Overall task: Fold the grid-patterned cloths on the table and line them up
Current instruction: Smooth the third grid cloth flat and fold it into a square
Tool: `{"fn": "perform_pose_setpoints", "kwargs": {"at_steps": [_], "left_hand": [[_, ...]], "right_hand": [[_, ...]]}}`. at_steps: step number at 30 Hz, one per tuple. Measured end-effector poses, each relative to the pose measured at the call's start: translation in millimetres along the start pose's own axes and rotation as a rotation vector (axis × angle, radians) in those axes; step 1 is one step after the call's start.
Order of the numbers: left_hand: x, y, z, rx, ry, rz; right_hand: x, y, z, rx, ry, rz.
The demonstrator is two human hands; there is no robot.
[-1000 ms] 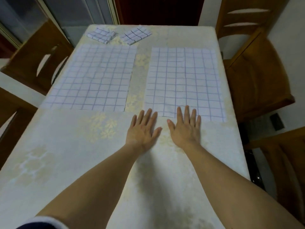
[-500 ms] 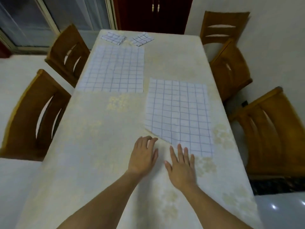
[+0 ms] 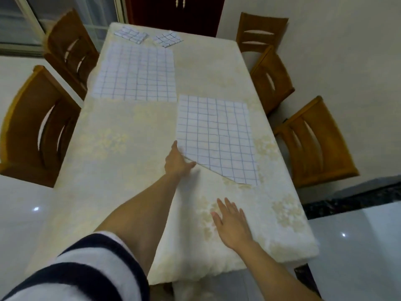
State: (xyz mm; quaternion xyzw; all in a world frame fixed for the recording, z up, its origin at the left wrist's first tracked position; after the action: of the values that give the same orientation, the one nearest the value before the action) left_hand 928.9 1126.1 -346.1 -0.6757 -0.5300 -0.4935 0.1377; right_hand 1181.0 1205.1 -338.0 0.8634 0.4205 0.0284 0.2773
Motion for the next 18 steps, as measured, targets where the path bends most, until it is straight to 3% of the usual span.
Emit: {"fn": "perform_pose_setpoints", "kwargs": {"at_steps": [3, 5, 7, 10, 15, 17, 18], "left_hand": [[5, -21, 4, -0.046, 0.127, -0.009], [8, -30, 5, 0.082, 0.194, 0.005], [11, -33, 4, 0.212, 0.38, -0.096], [19, -27, 12, 0.083, 0.595, -0.196], [20, 5, 31, -0.159, 0.303, -0.229], [19, 14, 38, -0.309, 0.206, -0.175], [18, 16, 42, -0.306, 0.197, -0.13]], "right_hand": [[5, 3, -5, 0.014, -0.049, -0.014], [9, 2, -10, 0.039, -0.067, -0.013], [14, -2, -14, 0.064, -0.106, -0.009], [25, -7, -16, 0.076, -0.2, 0.001], [28, -38, -28, 0.194, -0.419, -0.01], [18, -56, -36, 0.255, -0.518, -0.005], [13, -63, -40, 0.276, -0.538, -0.019]]}}
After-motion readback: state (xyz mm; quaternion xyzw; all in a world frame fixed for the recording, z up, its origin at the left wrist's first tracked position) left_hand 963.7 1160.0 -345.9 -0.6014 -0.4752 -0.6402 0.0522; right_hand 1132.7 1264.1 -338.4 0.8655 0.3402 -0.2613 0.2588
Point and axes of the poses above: each hand's wrist, its own y-axis away from the middle knuckle, its own z-axis out of the palm, x = y × z, the point moved 2 cm from there along -y, towards the middle knuckle, and after that the axes turned 3 degrees about z, right-handed, at the moved point
